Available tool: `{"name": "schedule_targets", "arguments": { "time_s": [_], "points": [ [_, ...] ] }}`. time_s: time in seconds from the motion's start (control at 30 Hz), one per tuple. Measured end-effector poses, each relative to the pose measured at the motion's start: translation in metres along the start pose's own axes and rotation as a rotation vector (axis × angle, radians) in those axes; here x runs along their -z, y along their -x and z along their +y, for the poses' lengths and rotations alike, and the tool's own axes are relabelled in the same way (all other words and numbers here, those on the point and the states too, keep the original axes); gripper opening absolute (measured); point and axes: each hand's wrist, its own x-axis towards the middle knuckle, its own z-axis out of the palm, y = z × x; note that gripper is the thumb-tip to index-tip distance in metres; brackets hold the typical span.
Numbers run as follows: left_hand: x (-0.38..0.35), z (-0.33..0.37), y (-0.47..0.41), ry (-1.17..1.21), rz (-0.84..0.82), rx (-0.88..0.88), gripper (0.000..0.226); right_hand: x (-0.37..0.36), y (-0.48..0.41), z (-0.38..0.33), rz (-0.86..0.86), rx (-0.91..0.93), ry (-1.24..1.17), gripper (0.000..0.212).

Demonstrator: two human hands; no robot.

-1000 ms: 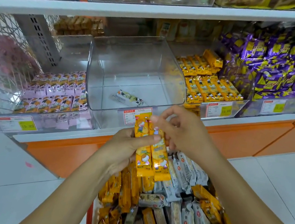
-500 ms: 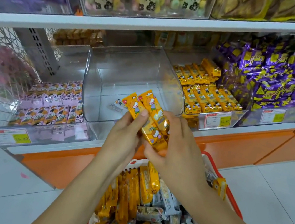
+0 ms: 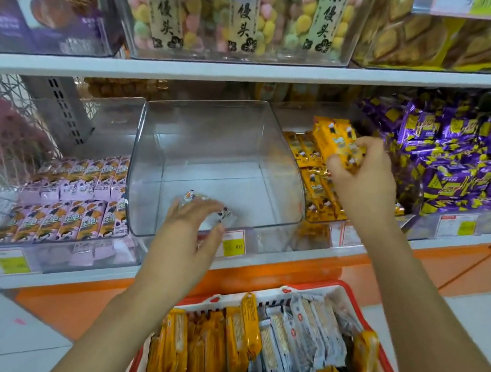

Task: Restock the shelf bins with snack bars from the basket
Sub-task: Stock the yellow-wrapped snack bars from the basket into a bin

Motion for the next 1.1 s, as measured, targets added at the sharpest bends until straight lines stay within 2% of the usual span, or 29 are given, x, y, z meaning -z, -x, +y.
{"name": "schedule_targets", "arguments": {
  "time_s": [0.13,0.27,0.37,0.47,0.63,0.73,0.83,0.93,1.0,1.1],
  "points": [
    [-0.016,-0.017,-0.005,-0.179,-0.076,-0.044,0.036,-0.032,-0.058,0.006,-0.114,0.037,0.381,0.054],
    [-0.027,-0.019,-0.004,-0.271,-0.056,-0.098,0.047,-0.051,-0.094,0.003,-0.162,0.047,0.635,0.056],
    [-0.026,-0.019,-0.006,-0.227,-0.038,-0.092,0.047,-0.061,-0.106,0.008,-0.199,0.007,0.754,0.055],
    [-0.027,-0.021,-0.005,-0.209,-0.023,-0.113,0.045,-0.063,-0.106,0.01,-0.167,-0.019,0.784,0.055],
    [-0.025,-0.023,-0.005,-0.216,-0.037,-0.129,0.048,-0.063,-0.095,0.012,-0.125,-0.01,0.713,0.058],
    [-0.021,-0.023,-0.002,-0.107,-0.049,-0.114,0.038,-0.053,-0.076,0.007,-0.084,0.028,0.59,0.054],
    [-0.009,-0.012,0.007,0.114,0.052,-0.084,0.032,-0.036,-0.032,0.004,-0.032,0.187,0.457,0.036],
    [0.001,-0.003,0.023,0.151,0.106,-0.11,0.032,-0.017,0.03,0.005,-0.027,0.34,0.258,0.025],
    [0.004,-0.006,0.034,0.11,0.038,-0.071,0.035,-0.006,0.074,0.004,-0.085,0.366,0.169,0.03],
    [0.001,-0.026,0.052,-0.145,-0.233,0.116,0.034,-0.003,0.128,0.013,-0.162,0.31,0.048,0.031]
  ]
}}
